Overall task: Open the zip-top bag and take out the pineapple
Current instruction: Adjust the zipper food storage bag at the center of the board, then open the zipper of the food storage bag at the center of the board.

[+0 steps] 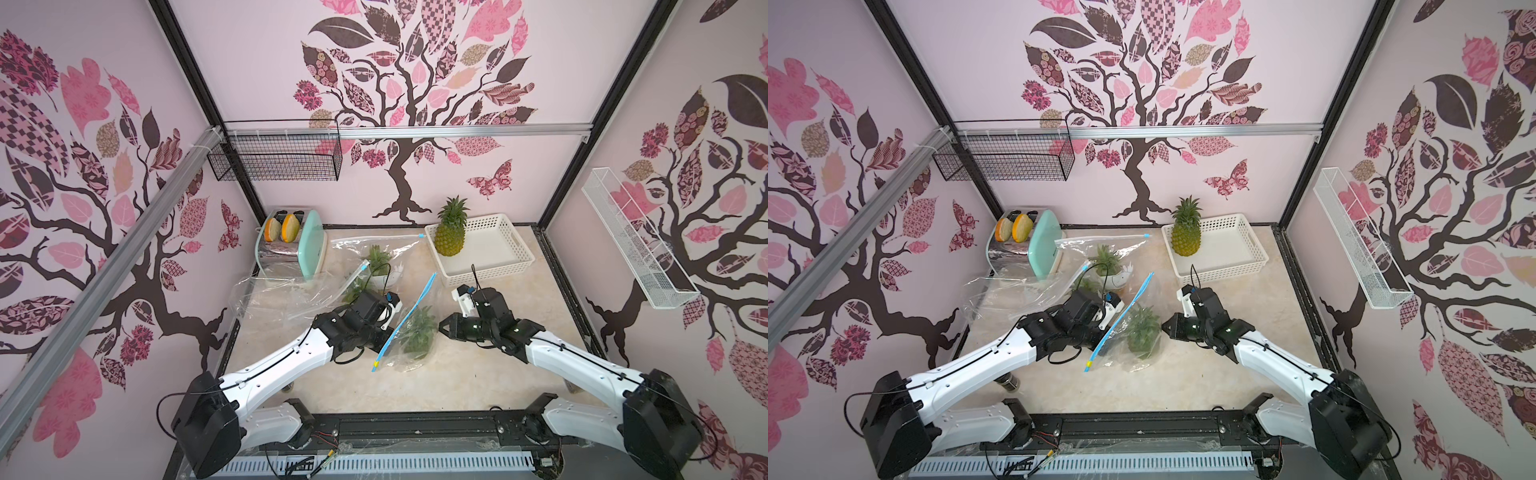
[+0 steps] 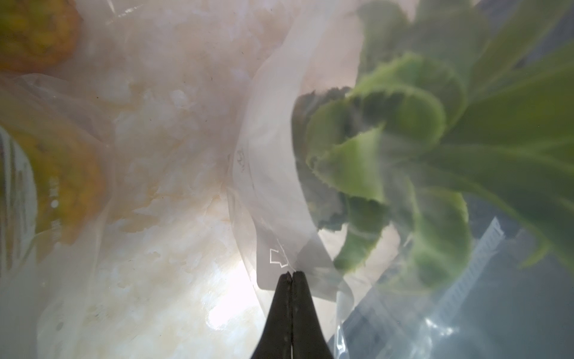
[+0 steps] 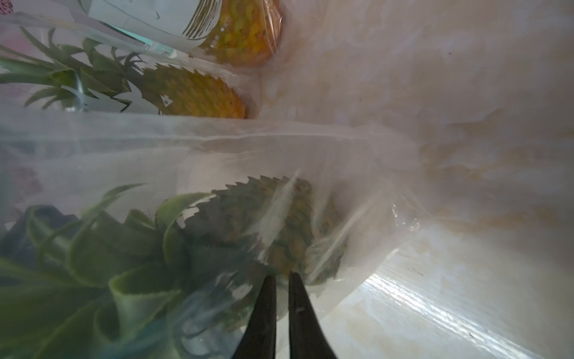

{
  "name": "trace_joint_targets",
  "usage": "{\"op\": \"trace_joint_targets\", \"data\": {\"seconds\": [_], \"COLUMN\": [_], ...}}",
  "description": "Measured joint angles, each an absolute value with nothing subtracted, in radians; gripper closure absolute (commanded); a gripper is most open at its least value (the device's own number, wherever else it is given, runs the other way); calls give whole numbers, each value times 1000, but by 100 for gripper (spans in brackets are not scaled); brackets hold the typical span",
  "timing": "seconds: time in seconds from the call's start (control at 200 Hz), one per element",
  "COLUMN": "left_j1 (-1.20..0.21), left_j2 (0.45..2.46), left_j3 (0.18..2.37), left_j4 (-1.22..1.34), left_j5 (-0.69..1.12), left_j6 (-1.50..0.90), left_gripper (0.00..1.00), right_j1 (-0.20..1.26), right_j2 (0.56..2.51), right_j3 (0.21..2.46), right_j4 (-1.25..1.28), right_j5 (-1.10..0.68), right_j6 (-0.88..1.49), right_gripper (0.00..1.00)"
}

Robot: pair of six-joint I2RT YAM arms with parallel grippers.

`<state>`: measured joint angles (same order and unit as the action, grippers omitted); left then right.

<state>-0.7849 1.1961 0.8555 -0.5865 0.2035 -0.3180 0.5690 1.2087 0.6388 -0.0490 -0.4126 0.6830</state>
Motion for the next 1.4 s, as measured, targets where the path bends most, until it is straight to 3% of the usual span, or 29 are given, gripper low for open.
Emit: {"op": "trace_joint_targets", "data": {"seconds": [0.165,0.425,0.585,0.705,0.845,1.16,1.4], "left_j1": [-812,-822,-823,-801,-719,-681,-684], "left_j2": [1127,1085,1072,1048,1008,991,997], "left_j3": [844,845,883,946,968,898,818], "left_j4": [-468,-316,-371,-435,-468,-392,-260], "left_j5": [162,186,142,117,158,399,513], "left_j6": [-400,-473,-437,-381,-326,-331,-416], "left_gripper": [100,82,66,58,53,49,48], "right_j1": [568,541,518,507,505,530,604], "right_j2": [1303,1308,1290,1210,1116,1012,1009], "right_j3": [749,837,924,945,961,960,907], "right_j4": [-8,3,-116,-220,-328,-430,-351], "right_j5": [-424,-461,-407,-377,-364,-466,-532], "right_j6": [662,606,532,479,429,431,521], "right_gripper": [77,66,56,46,43,39,38]}}
